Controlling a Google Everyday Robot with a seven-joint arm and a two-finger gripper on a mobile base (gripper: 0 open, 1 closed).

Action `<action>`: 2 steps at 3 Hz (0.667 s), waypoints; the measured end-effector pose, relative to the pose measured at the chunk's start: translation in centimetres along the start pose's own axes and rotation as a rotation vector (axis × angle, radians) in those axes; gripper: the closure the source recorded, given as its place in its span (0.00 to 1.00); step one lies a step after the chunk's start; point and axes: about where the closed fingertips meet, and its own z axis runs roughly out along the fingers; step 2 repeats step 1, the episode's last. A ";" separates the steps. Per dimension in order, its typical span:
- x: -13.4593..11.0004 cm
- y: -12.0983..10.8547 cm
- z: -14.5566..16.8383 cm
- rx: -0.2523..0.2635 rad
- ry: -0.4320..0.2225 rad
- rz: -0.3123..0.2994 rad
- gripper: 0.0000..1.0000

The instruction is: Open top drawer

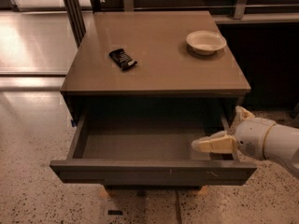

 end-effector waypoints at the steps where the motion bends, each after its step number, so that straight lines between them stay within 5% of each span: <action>1: 0.0 0.0 0.0 0.000 0.000 0.000 0.00; 2: 0.0 0.0 0.0 0.000 0.000 0.000 0.00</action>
Offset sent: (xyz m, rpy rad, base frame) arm 0.0000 0.0000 0.0000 0.0000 0.0000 0.0000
